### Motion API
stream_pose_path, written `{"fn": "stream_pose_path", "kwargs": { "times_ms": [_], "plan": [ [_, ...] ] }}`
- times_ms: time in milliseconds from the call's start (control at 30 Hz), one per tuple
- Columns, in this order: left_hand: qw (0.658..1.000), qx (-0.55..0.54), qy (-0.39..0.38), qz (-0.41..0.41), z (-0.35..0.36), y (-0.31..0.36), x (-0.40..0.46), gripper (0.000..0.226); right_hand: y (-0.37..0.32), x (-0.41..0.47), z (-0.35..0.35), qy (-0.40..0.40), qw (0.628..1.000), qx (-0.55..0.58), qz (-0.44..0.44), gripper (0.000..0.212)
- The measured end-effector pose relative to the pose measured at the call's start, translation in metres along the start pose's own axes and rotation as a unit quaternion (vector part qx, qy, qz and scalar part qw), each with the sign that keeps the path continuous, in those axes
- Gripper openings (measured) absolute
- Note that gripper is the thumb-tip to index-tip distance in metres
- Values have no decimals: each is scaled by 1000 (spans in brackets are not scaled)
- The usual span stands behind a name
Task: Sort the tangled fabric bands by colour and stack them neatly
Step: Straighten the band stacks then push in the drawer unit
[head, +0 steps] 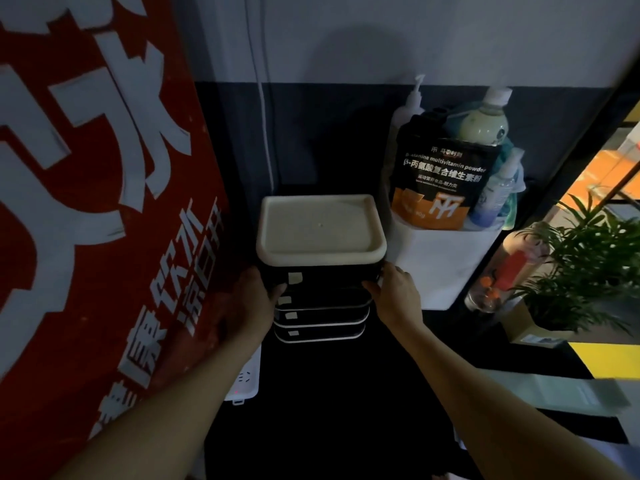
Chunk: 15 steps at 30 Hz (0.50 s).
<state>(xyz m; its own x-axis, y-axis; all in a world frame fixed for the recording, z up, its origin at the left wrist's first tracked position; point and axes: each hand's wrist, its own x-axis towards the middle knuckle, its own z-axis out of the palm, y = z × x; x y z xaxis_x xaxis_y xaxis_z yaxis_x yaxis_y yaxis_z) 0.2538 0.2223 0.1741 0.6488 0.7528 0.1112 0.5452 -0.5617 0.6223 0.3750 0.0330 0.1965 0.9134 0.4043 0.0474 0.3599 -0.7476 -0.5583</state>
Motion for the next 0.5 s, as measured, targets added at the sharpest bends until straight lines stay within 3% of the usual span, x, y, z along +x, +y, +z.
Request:
{"fn": "stream_pose_path", "kwargs": {
  "times_ms": [133,500],
  "plan": [
    [1000,-13,-19,1,-1,-6,-11,47,4,-11,0,7,1000,5,-5,28],
    [996,-73,-43,-12,-12,-8,-62,38,13,-56,-7,-3,1000,-2,-3,30]
  ]
}}
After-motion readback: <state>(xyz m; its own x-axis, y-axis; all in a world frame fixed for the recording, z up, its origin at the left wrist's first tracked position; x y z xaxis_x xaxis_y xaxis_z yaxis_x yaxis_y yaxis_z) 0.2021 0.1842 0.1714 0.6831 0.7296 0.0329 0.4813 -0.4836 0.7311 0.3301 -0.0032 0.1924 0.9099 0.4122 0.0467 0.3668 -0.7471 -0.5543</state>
